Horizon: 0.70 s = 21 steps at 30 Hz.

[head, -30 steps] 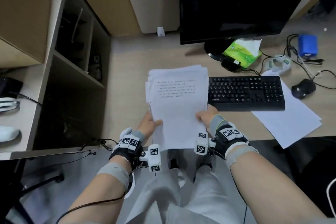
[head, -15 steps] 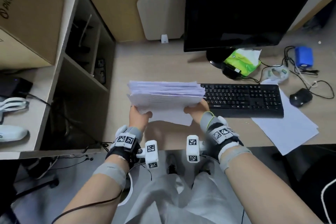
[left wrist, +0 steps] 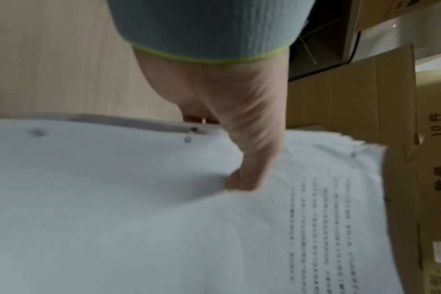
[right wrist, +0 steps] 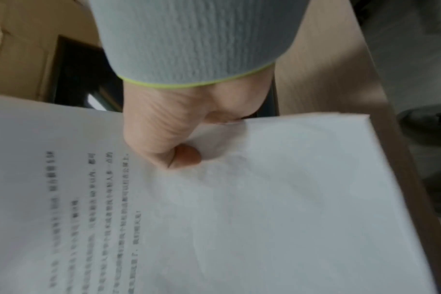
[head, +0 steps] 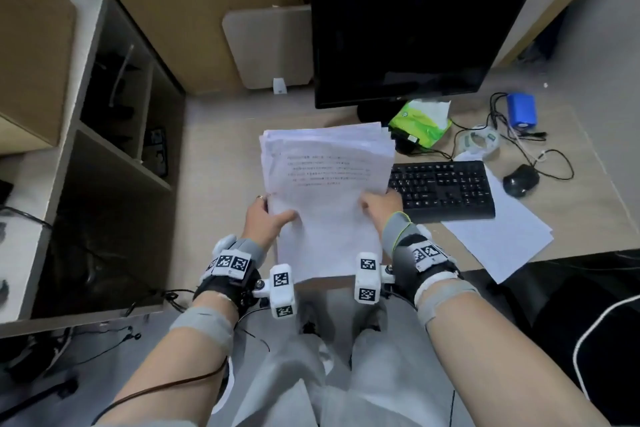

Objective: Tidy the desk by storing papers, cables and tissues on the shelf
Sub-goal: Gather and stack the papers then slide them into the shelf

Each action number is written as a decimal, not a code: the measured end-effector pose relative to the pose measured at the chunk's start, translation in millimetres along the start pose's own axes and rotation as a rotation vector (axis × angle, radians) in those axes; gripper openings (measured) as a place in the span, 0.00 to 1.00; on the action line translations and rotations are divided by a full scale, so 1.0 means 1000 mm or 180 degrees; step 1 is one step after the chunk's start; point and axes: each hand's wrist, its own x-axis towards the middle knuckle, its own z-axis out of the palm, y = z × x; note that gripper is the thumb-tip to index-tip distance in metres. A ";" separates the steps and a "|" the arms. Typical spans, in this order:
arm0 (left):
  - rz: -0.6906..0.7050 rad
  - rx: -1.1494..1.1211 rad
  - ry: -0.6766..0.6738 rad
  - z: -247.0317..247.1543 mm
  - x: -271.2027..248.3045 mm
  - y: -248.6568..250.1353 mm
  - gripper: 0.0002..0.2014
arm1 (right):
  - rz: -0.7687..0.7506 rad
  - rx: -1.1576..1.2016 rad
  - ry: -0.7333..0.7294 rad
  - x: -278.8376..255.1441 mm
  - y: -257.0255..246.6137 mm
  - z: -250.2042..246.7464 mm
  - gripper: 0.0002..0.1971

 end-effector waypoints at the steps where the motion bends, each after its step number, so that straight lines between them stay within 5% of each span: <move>1: -0.0013 -0.0079 -0.0304 0.012 -0.001 0.003 0.21 | -0.0008 0.0044 0.0133 0.005 0.000 -0.015 0.09; 4: -0.0078 -0.0333 -0.1054 0.061 -0.007 0.010 0.25 | -0.0075 0.0059 0.0320 0.019 -0.003 -0.061 0.13; 7: -0.0194 -0.0545 -0.1172 0.105 -0.013 0.012 0.25 | -0.0184 0.0048 0.0349 0.029 -0.001 -0.098 0.08; 12: -0.0585 -0.0397 -0.0958 0.173 -0.021 0.004 0.20 | 0.0004 0.0123 0.0413 0.070 0.030 -0.174 0.11; 16: -0.0848 0.0004 -0.0412 0.227 -0.027 -0.007 0.30 | 0.1147 -0.0703 0.1009 0.111 0.076 -0.257 0.33; 19: -0.1125 0.0360 -0.0128 0.248 -0.036 -0.022 0.40 | 0.1720 -0.1525 0.0433 0.121 0.106 -0.301 0.30; 21: -0.1236 0.0447 0.0003 0.263 -0.037 -0.038 0.47 | 0.1788 -0.1217 0.0070 0.136 0.121 -0.322 0.25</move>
